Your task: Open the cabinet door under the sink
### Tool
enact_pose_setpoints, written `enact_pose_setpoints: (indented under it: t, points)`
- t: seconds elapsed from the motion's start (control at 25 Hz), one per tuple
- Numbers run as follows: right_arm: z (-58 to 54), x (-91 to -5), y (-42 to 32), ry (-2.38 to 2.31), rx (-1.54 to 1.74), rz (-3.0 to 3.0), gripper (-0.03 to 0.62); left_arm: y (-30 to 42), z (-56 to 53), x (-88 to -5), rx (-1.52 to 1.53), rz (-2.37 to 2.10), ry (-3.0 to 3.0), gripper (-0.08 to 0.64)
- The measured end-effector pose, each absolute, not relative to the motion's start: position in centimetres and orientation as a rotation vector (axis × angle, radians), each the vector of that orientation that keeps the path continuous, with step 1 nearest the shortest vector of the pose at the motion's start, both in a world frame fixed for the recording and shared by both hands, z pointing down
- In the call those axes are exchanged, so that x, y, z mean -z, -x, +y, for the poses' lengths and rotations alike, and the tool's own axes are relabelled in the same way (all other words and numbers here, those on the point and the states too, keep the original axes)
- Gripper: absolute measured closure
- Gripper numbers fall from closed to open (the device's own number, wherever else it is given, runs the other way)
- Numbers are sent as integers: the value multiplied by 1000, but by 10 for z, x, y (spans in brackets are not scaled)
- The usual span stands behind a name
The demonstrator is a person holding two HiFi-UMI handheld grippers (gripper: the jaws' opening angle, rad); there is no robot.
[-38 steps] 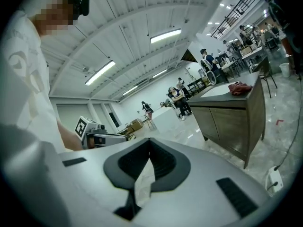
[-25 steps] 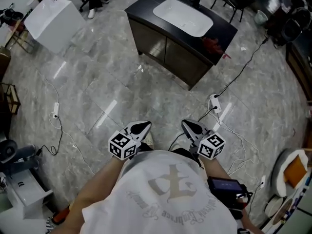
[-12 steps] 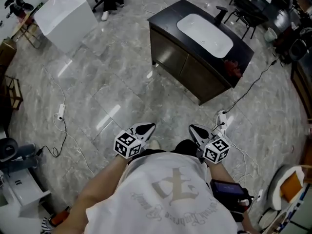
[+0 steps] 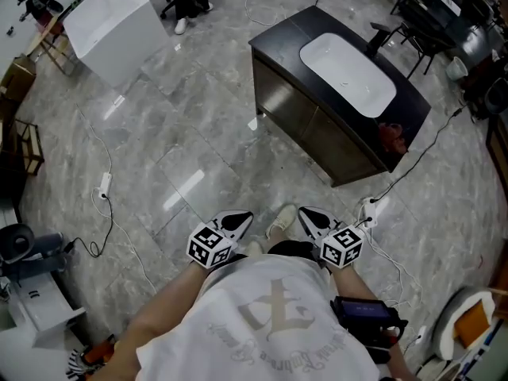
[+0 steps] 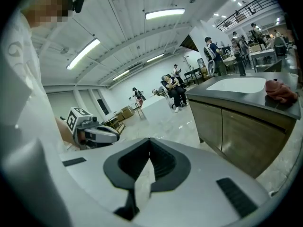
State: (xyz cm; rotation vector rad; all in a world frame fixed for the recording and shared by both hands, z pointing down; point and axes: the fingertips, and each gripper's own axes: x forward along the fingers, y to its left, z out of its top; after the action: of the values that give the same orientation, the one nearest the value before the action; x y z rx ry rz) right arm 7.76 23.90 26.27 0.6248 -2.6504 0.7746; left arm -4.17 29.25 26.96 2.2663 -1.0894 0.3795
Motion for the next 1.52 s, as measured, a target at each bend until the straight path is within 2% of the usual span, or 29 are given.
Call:
enact_pose_setpoints:
  t: [0.4, 0.72, 0.96, 1.24, 1.52]
  points:
    - [156, -282, -58, -456, -689, -2624, 580, 30, 173, -266, -498, -1078, -2266, 552]
    - [118, -294, -40, -452, -720, -2600, 580, 32, 126, -276, -542, -1020, -2248, 551]
    - [105, -305, 1, -535, -704, -2551, 580, 68, 108, -295, -571, -913, -2291, 551]
    - [73, -319, -9, -827, -715, -2380, 580, 103, 53, -287, -546, -884, -2367, 552]
    - [62, -334, 5, -1008, -611, -2215, 580, 146, 65, -299, -556, -771, -2406, 552]
